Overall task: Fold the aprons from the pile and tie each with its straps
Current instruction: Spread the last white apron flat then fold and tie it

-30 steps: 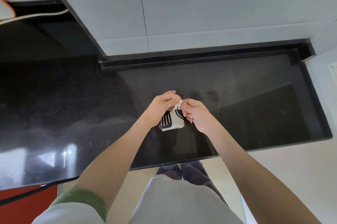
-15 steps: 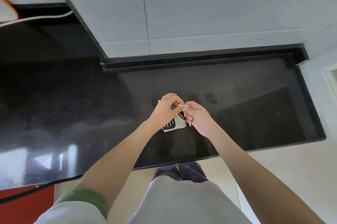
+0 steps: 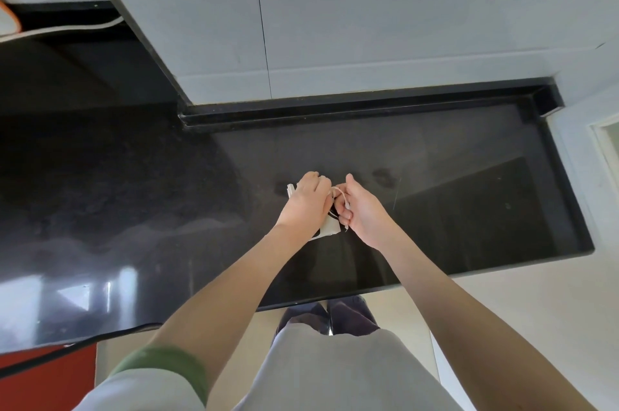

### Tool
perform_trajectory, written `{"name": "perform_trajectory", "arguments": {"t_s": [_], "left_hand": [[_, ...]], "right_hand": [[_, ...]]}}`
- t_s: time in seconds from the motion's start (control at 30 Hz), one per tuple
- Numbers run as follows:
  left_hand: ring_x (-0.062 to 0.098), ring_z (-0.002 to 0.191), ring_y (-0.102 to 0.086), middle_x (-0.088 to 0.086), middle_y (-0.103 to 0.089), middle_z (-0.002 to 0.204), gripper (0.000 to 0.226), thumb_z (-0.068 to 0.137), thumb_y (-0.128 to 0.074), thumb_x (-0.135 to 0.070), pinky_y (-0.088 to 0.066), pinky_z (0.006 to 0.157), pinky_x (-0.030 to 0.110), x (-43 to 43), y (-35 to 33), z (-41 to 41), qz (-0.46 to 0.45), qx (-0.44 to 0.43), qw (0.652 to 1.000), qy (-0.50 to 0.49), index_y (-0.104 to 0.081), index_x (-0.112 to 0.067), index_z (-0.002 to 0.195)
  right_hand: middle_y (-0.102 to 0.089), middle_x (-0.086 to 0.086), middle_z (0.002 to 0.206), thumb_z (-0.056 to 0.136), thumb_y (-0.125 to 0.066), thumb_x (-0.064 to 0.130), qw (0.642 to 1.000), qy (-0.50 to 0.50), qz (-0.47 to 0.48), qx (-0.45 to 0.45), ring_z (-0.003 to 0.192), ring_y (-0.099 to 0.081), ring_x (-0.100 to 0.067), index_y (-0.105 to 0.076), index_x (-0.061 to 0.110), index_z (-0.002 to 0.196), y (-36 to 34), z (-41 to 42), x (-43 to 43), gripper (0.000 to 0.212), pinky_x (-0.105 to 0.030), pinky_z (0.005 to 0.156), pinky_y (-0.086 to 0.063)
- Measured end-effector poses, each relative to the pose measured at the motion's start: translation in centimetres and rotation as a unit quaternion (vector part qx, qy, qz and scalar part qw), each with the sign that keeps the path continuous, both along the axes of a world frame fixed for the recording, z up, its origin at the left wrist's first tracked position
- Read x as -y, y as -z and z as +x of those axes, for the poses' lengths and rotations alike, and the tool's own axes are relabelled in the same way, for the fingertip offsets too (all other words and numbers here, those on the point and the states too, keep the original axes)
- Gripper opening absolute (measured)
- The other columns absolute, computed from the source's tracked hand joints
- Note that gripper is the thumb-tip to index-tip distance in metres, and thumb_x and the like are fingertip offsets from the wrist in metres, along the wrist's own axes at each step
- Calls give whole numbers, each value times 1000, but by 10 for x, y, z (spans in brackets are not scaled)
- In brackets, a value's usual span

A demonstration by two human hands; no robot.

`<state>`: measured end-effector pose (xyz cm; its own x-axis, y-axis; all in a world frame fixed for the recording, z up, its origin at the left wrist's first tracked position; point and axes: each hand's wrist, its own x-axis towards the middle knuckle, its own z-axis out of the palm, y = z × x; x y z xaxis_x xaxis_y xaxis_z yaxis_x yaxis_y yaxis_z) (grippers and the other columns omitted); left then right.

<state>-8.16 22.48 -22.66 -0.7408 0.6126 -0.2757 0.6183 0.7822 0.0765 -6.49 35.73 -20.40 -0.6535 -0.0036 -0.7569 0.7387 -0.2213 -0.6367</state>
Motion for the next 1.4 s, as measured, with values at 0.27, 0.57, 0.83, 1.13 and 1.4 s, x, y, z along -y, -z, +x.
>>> {"name": "perform_trajectory", "arguments": {"t_s": [0.27, 0.57, 0.83, 1.13, 1.4], "left_hand": [[30, 146, -19, 19, -36, 148, 35, 95, -50, 2, -26, 117, 36, -1, -5, 2, 207, 82, 969, -106, -48, 0, 130], [23, 141, -31, 12, -16, 159, 51, 97, -46, -1, -38, 107, 26, 1, -6, 1, 208, 123, 959, -147, -28, -2, 145], [-15, 117, -44, 11, -43, 133, 11, 95, -41, 7, -37, 87, 1, 6, 2, 2, 357, 128, 886, -267, -47, -2, 97], [9, 120, -48, -7, -43, 142, 24, 96, -50, -2, -40, 102, 27, 15, 2, -13, 453, 340, 755, -331, -49, -19, 79], [11, 110, -54, -8, -54, 125, 24, 92, -62, -31, -46, 92, 24, 3, -24, -24, 427, 357, 760, -336, -52, -20, 111]], "right_hand": [[-43, -2, 55, 96, -47, 23, 963, -138, 218, 75, 42, -22, -11, -50, 8, 67, -24, -26, 7, 33, -24, 44, -20], [-35, -2, 56, 90, -45, 5, 986, -22, 150, 75, 46, -22, -12, -63, 9, 85, -13, -23, 14, 18, -26, 45, -22], [-58, -2, 86, 94, -47, 8, 969, 78, 228, 50, 76, -50, -15, -57, 14, 79, 0, -9, -6, 19, -24, 63, -42], [-62, -5, 87, 93, -47, 3, 968, 106, 227, 25, 82, -57, -19, -58, 12, 77, 3, -12, -6, 22, -26, 70, -50], [-68, -15, 100, 100, -42, 5, 987, 81, 131, 38, 79, -68, -20, -55, 6, 111, -33, -33, -6, 17, -26, 56, -55]]}}
